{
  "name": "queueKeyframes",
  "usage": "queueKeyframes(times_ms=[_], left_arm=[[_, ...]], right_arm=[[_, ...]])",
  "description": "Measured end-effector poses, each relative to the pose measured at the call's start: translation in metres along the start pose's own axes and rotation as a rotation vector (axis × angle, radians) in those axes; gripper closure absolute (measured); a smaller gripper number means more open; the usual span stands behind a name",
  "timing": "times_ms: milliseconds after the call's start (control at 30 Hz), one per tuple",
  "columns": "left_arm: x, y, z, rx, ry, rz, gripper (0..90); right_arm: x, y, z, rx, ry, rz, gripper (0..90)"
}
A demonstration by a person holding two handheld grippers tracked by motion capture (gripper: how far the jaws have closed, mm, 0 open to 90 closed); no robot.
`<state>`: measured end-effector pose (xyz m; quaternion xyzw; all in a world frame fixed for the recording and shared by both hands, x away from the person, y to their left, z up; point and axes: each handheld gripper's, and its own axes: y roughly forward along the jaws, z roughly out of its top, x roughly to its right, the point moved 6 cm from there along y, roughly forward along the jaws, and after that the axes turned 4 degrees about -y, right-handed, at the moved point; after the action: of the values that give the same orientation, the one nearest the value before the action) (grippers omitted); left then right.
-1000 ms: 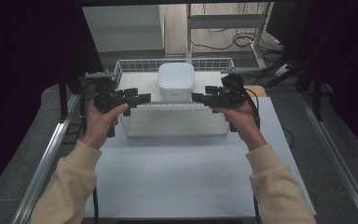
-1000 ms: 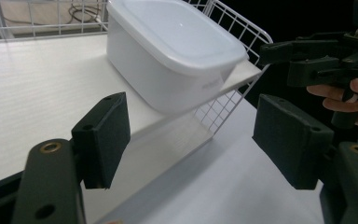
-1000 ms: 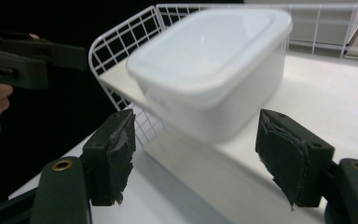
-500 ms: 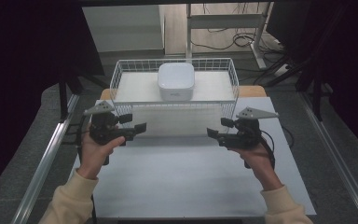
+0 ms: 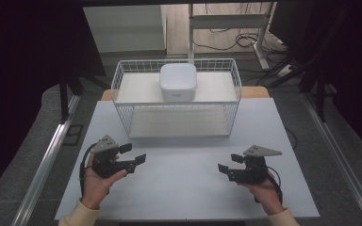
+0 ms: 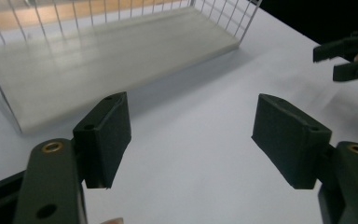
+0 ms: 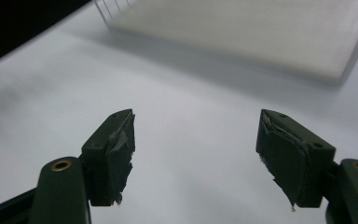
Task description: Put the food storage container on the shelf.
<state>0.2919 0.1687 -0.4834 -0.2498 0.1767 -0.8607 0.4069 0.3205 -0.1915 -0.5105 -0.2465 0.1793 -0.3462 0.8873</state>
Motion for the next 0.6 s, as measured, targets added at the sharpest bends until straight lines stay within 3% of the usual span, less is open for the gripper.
queueKeyframes(times_ms=[33,67,200,400,600], left_arm=[[-0.003,0.006,-0.012,-0.047,-0.003,-0.004,28.1],[-0.005,0.008,-0.017,-0.056,-0.006,0.002,28.2],[-0.012,0.017,-0.037,-0.108,-0.027,0.014,29.3],[-0.012,0.018,-0.036,-0.097,-0.006,0.029,29.3],[-0.015,0.015,-0.033,-0.069,-0.044,0.024,29.2]], right_arm=[[0.0,0.003,-0.007,-0.022,0.0,0.001,28.2],[0.0,0.007,-0.013,-0.052,-0.018,-0.016,28.2],[0.0,0.012,-0.018,-0.074,-0.046,-0.028,28.2],[-0.001,0.013,-0.018,-0.066,-0.059,-0.026,28.2],[0.001,0.01,-0.015,-0.017,-0.048,-0.033,28.3]])
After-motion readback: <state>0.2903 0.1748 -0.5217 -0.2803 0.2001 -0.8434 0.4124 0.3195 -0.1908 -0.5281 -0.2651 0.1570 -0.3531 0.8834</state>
